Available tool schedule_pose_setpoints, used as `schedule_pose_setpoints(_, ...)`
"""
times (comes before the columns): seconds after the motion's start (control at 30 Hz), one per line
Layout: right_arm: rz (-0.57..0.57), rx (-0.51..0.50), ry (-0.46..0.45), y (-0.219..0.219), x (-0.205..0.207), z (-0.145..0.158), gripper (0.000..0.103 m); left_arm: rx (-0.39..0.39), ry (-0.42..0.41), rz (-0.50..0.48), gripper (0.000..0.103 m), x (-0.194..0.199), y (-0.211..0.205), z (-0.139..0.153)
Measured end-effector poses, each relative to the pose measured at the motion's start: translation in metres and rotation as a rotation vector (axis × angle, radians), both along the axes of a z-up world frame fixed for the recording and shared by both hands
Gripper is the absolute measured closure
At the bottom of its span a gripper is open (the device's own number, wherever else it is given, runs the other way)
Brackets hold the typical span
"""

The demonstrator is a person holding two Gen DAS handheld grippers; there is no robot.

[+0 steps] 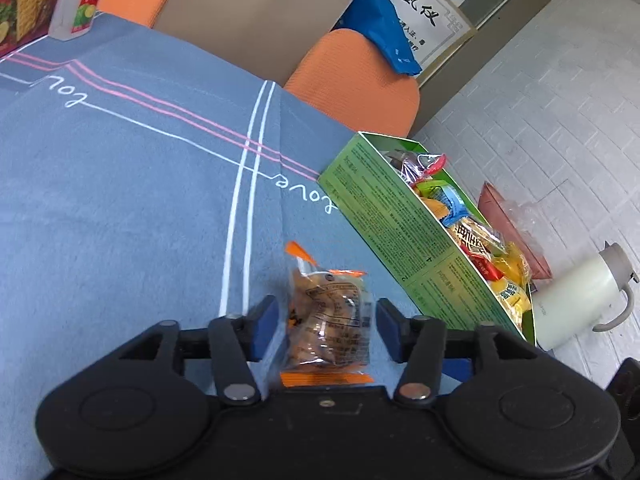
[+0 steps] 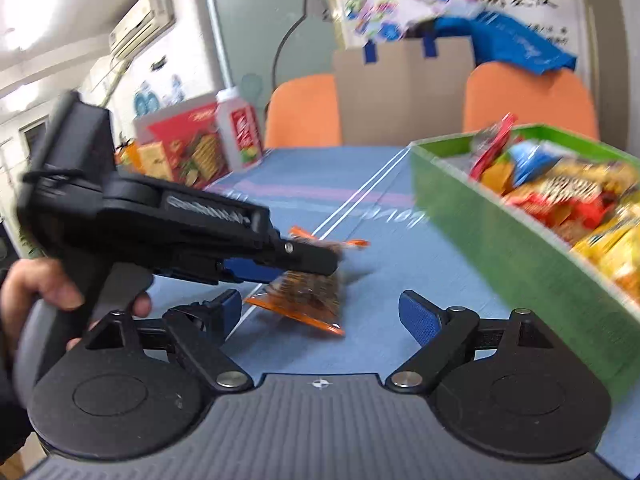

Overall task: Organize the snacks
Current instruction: 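Grasp the orange-tagged cookie bag with both grippers, then carry the cookie bag into the green box and open both grippers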

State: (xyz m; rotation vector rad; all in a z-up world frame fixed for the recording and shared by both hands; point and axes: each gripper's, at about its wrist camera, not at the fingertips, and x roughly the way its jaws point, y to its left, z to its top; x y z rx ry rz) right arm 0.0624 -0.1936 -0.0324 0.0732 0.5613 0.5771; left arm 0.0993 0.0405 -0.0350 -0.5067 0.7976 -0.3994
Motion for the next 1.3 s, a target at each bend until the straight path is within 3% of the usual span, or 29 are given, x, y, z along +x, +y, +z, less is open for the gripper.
schedule_pose_setpoints(0.2, 0.005, -0.02, 0.034, 0.011, 0.007, -0.004, 0.0, -0.033, 0.023, 0.001, 0.007, -0.002, 0.007, 0.003)
schedule_pose_setpoints(0.37, 0.017, -0.04, 0.049, 0.022, 0.017, -0.006, 0.0, -0.016, 0.026, -0.023, 0.008, 0.005, -0.004, 0.002)
schedule_pose_setpoints(0.43, 0.024, -0.053, 0.062, 0.025, 0.022, -0.01, 0.0, -0.022, 0.026, -0.041, 0.02, 0.008, -0.007, -0.001)
schedule_pose_setpoints(0.47, 0.033, -0.053, 0.068, 0.026, 0.023, -0.011, 0.007, -0.022, 0.028, -0.045, 0.024, 0.008, -0.008, -0.002)
schedule_pose_setpoints(0.57, 0.035, -0.055, 0.044, 0.023, 0.018, -0.008, 0.024, 0.014, 0.0, -0.048, 0.024, 0.004, -0.013, 0.004)
schedule_pose_setpoints(0.63, 0.034, -0.049, 0.038, 0.018, 0.016, -0.007, 0.026, 0.019, -0.017, -0.052, 0.025, 0.002, -0.017, 0.009)
schedule_pose_setpoints(1.03, -0.12, -0.002, -0.152, -0.031, 0.0, 0.039, 0.028, 0.018, -0.19, -0.192, 0.025, 0.016, -0.081, 0.068)
schedule_pose_setpoints(1.3, -0.25, 0.006, -0.204, -0.078, 0.01, 0.051, 0.028, -0.007, -0.229, -0.291, 0.025, 0.043, -0.141, 0.079)
